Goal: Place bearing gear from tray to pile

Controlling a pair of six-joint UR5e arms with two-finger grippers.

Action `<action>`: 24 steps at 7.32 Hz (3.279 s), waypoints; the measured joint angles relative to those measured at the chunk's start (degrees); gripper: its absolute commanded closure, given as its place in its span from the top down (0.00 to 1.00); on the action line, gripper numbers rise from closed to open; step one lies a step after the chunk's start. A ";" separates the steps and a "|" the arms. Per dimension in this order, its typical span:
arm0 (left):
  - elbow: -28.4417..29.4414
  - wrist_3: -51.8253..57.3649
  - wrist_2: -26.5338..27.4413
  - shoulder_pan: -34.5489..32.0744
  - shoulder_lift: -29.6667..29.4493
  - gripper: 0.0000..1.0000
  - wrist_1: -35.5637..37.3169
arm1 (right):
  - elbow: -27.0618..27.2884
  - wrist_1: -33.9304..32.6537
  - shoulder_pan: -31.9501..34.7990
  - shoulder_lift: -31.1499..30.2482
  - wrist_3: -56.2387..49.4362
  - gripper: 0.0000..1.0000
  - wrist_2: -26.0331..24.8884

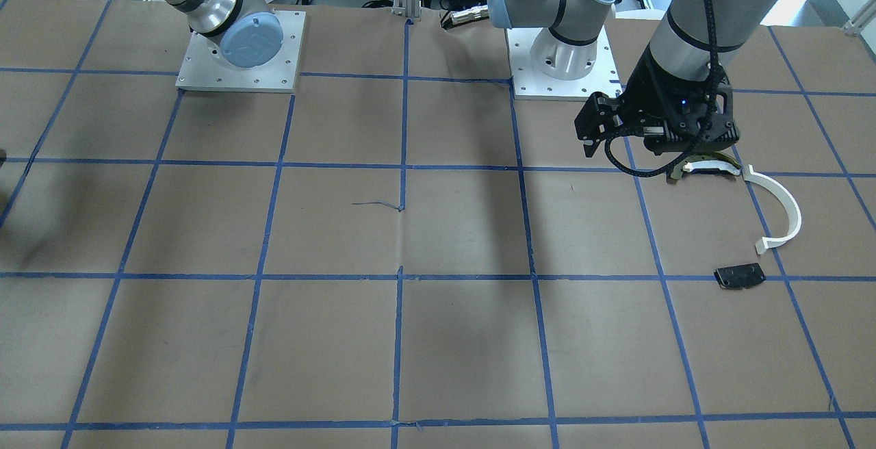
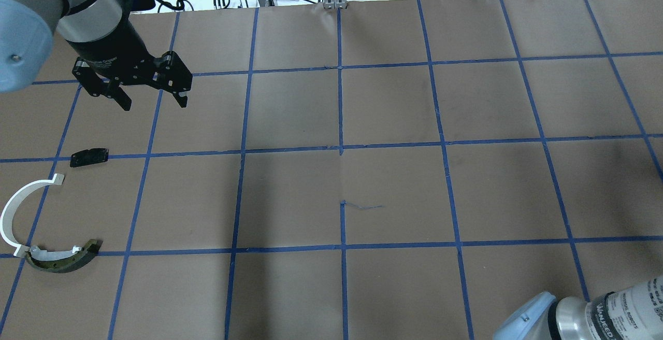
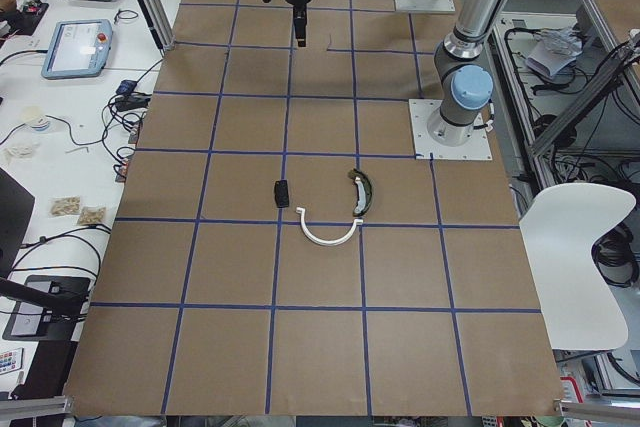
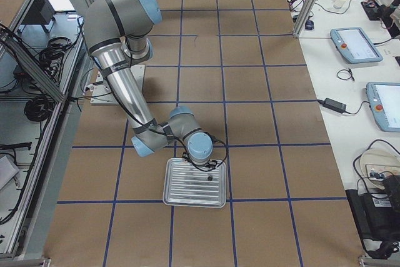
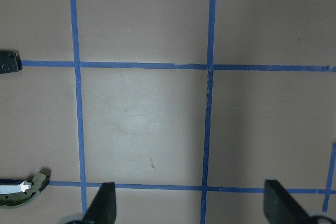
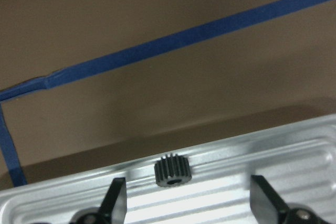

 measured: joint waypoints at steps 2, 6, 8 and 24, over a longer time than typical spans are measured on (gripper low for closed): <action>0.00 0.06 -0.02 0.00 -0.29 1.00 0.02 | 0.41 0.00 -0.19 -0.06 -0.09 0.70 0.14; -0.01 0.07 -0.02 0.00 -0.45 1.00 0.02 | 1.00 0.57 -0.23 -0.10 -0.05 0.32 0.41; 0.03 0.07 -0.04 0.05 -0.55 1.00 0.17 | 1.09 0.59 -0.23 -0.27 0.01 0.29 0.29; -0.19 0.16 -0.02 0.19 -1.16 1.00 1.70 | 2.13 14.13 50.81 -18.78 86.35 0.27 3.73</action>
